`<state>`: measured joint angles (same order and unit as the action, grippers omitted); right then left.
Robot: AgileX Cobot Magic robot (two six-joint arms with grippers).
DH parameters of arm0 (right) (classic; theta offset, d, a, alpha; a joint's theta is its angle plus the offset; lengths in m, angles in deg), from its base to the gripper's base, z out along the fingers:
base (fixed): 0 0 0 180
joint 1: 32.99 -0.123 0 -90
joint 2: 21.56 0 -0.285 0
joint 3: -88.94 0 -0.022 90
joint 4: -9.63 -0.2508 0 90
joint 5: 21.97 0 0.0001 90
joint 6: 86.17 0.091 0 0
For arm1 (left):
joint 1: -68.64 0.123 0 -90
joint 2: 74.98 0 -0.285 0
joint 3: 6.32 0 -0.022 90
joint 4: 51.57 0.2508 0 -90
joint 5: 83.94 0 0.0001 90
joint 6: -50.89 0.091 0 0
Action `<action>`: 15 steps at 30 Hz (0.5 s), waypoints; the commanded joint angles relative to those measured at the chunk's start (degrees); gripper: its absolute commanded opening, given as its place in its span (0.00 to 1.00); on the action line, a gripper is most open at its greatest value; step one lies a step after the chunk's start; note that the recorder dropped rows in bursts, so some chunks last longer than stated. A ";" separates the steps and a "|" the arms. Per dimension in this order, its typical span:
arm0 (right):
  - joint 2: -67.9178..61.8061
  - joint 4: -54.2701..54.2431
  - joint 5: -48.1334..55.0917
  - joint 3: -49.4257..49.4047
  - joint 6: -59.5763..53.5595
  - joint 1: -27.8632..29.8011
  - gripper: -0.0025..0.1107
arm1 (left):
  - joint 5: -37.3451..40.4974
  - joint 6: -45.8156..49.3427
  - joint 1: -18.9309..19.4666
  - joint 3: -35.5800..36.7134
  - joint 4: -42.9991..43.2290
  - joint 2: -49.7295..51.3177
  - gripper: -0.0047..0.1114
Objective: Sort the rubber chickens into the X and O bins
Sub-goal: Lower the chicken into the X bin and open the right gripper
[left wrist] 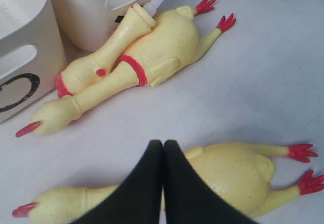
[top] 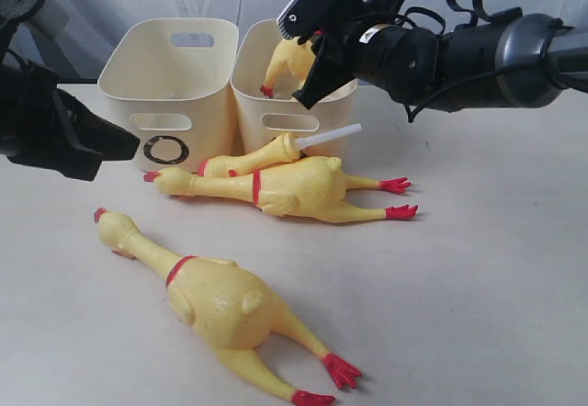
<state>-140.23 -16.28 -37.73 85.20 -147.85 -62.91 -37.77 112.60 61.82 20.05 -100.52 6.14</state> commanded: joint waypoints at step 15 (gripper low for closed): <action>0.00 1.91 1.66 0.55 -0.23 0.13 0.51 | 0.02 0.02 -0.25 -0.45 0.12 0.02 0.04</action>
<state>-140.55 -14.76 -35.75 85.56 -147.94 -62.91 -37.77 112.60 61.82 20.05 -100.52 6.14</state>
